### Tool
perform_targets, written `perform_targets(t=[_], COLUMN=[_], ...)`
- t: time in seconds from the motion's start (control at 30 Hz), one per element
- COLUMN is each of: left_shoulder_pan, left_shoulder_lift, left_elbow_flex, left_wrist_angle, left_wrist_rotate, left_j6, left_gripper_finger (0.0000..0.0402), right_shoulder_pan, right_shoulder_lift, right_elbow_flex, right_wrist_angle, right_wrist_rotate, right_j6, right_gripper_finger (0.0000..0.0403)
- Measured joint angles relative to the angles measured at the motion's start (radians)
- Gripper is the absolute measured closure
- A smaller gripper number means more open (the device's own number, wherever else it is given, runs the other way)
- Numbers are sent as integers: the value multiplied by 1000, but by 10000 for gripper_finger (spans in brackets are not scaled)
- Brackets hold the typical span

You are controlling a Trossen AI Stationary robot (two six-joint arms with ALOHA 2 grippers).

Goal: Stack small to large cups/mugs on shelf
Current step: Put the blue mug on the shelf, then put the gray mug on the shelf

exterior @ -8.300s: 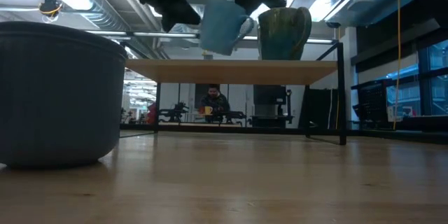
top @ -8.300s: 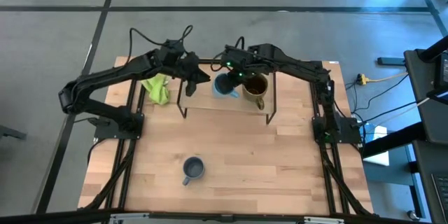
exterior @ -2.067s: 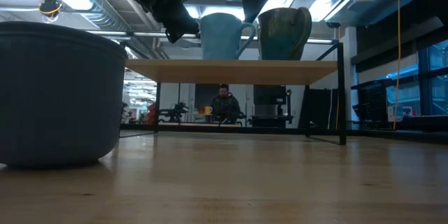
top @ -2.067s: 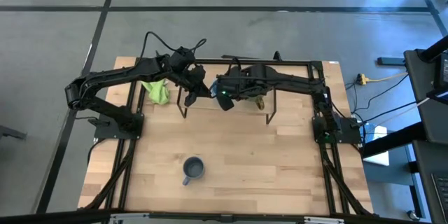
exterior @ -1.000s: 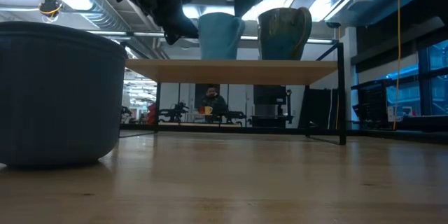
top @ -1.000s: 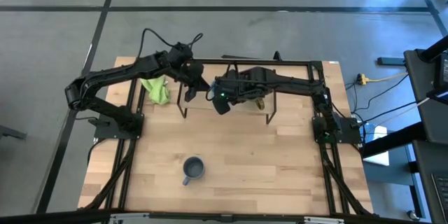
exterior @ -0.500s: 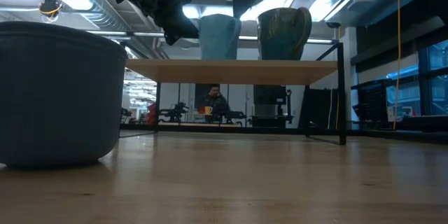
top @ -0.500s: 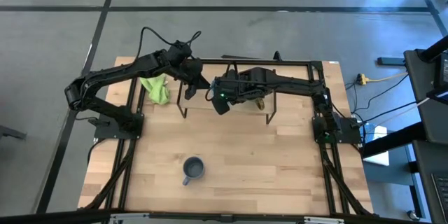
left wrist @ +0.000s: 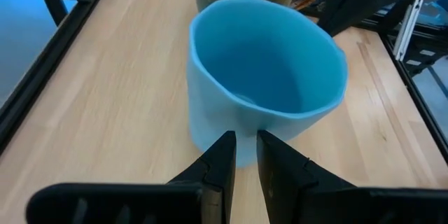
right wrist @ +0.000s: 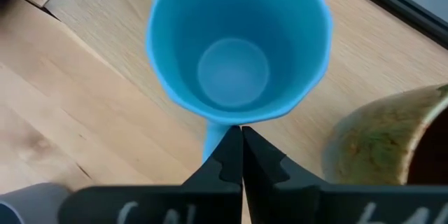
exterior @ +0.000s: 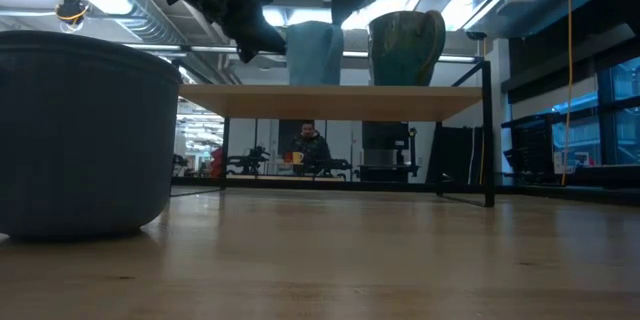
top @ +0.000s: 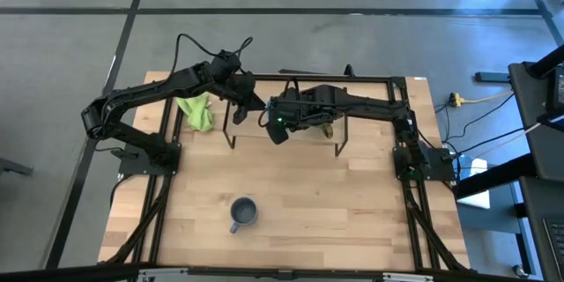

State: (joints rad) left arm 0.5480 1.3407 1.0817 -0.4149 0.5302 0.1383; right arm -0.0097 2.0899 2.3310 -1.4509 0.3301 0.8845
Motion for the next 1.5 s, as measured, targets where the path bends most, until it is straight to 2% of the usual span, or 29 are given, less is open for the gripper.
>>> perform_targets(t=[1.03,1.37,1.5], left_shoulder_pan=[18,31,12], left_shoulder_lift=[0,-27,-58], left_elbow_flex=[0,0,-1], left_wrist_angle=[8,-123,-181], left_wrist_rotate=[-20,-25,-78], left_j6=[14,53,88], left_gripper_finger=[347,347,347], right_shoulder_pan=[15,22,22], right_shoulder_lift=[0,0,-7], right_elbow_flex=[0,0,5], right_wrist_angle=[11,-51,-43], right_wrist_rotate=[9,44,69], right_j6=[-2,-31,-24], right_gripper_finger=[400,325,303])
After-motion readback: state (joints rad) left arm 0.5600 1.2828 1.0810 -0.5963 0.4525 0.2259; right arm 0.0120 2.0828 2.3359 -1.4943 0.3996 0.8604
